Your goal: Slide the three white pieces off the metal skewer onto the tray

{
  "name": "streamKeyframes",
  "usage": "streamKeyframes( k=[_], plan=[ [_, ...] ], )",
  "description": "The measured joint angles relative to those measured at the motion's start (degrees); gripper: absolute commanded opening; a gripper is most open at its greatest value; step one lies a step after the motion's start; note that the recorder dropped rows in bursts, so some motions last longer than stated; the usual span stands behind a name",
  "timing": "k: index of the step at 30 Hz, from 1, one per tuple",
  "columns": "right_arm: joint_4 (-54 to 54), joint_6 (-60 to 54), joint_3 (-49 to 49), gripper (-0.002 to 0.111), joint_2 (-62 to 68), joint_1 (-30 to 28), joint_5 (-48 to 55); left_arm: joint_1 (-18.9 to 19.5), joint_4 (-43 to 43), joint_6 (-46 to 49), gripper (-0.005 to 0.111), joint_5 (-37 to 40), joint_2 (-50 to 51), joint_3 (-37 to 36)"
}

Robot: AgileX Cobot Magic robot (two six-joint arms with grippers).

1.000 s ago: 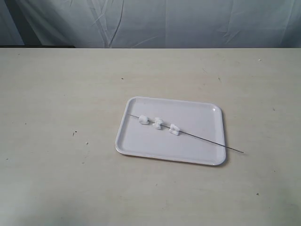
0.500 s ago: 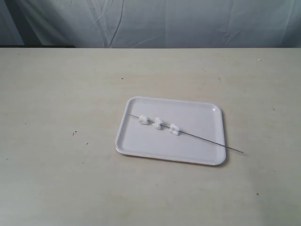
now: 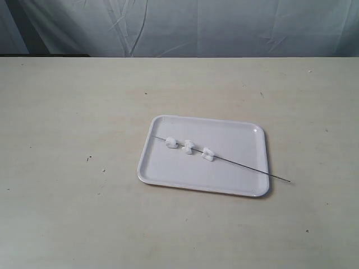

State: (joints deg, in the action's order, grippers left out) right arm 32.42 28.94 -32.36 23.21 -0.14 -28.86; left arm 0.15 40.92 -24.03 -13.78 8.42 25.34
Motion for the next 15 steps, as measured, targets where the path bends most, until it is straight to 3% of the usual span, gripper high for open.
streamKeyframes(
  k=[2, 8, 15],
  plan=[
    [0.1, 0.3, -1.8, -0.001, 4.6, 0.0, 3.9, 0.0, 1.0, -1.0, 0.006, 3.8, 3.5, 1.5],
    [0.2, 0.5, -4.8, -0.001, 17.7, 0.0, 19.3, 0.3, 1.5, -6.9, 0.006, 2.5, 14.4, 3.5],
    [0.2, 0.5, -4.8, -0.001, 29.6, 1.7, 24.2, 0.3, 6.7, -19.7, 0.006, 8.6, 29.2, 3.7]
  ],
)
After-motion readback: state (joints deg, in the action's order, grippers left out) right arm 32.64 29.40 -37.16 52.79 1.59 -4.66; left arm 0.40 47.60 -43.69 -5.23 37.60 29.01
